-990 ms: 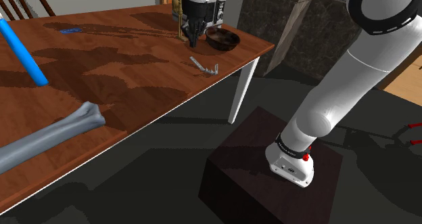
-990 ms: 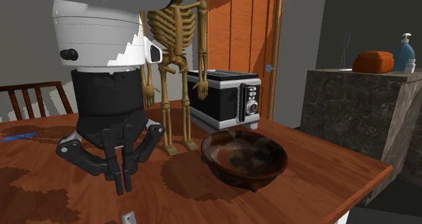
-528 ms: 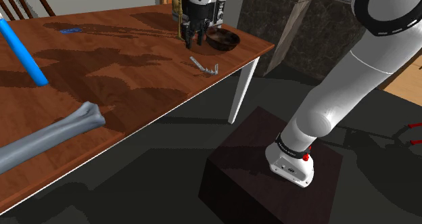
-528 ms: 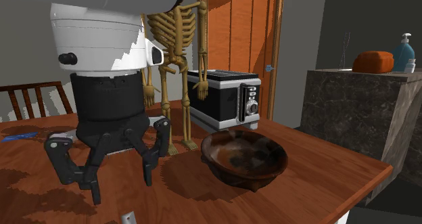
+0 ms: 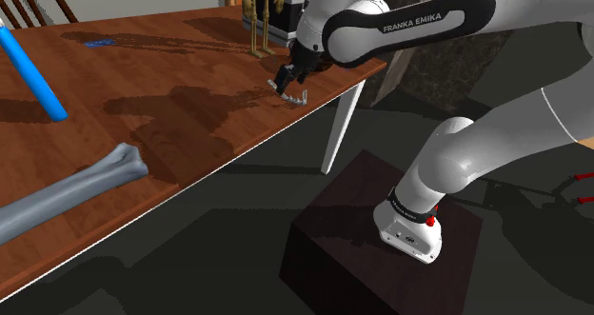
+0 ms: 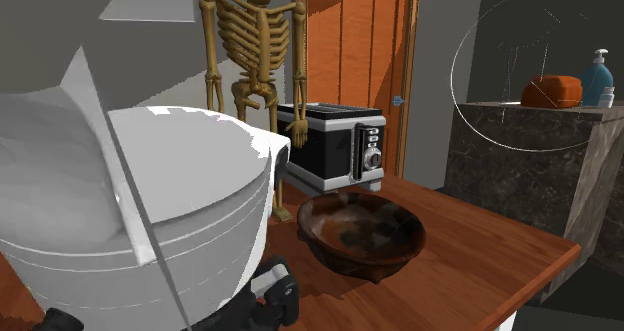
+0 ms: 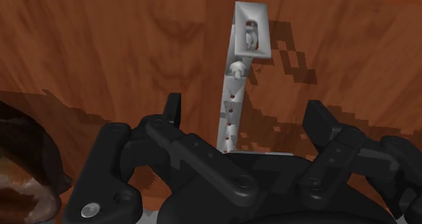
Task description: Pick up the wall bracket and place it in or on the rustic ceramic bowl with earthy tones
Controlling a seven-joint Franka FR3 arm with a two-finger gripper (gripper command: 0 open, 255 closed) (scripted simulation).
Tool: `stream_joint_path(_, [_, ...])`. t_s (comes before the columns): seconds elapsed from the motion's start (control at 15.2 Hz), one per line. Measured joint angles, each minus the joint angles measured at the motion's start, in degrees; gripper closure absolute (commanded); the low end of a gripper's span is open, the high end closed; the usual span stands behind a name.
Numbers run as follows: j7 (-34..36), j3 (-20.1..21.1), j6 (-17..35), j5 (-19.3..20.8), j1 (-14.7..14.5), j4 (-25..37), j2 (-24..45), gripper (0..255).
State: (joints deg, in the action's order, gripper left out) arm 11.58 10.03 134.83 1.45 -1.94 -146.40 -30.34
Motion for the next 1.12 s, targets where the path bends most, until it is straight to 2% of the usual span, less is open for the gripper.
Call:
stream_joint_path(0.46, [0.79, 0.56, 7.56, 1.03, 0.82, -3.64, 2.69, 0])
stream_joint_path(0.86, [0.84, 0.59, 8.35, 1.18, 0.97, -3.77, 3.3, 0])
stream_joint_path(0.92, [0.84, 0.6, 8.35, 1.18, 0.97, -3.77, 3.31, 255])
stream_joint_path(1.12, [0.85, 0.78, 8.7, 1.09, 0.78, -3.21, 3.06, 255])
